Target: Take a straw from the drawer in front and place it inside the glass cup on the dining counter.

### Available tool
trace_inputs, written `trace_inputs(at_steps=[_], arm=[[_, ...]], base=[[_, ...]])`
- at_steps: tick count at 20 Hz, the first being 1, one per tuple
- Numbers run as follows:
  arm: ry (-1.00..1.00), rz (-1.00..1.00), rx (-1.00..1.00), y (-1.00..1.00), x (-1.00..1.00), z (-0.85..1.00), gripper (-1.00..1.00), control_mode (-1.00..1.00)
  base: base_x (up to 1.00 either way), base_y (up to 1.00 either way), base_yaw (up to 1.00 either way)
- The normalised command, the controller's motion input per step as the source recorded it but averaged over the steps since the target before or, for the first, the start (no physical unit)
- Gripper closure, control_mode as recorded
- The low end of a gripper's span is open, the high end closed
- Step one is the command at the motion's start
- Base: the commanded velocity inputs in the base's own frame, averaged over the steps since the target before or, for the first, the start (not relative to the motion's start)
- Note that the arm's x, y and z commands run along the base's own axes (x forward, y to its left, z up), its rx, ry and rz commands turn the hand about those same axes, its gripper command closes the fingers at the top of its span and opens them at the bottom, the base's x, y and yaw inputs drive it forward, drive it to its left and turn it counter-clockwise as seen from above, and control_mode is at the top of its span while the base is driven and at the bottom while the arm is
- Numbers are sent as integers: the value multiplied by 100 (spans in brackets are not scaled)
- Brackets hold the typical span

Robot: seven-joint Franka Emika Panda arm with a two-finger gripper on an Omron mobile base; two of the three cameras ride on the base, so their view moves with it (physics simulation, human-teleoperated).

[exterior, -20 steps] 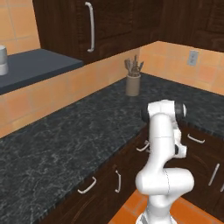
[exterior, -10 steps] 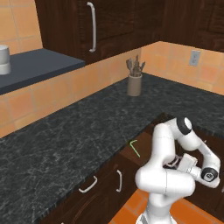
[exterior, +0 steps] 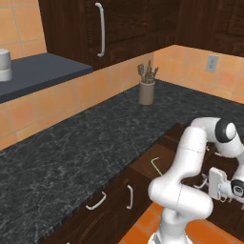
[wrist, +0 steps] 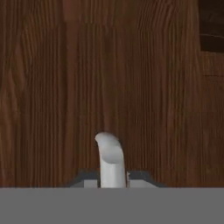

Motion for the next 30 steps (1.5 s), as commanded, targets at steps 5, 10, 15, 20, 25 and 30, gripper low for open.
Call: trace_inputs(at_steps=[5,10,15,20,25,30], arm=[[35,-22,-53,-14,-29,56,-100,-100],[36,-16,-36,-54,-46,91,-100,-100],[28,-3,-14,-41,-47,100,-100,-100],[25,4,-2,2,-37,100,-100,-100],[25,15,-1,43,1,100,-100,-100],[10,16,0,30,8,100,-100,-100]], base=[[0,0,0],[0,0,0],[0,0,0],[0,0,0],[0,0,0],[0,0,0]])
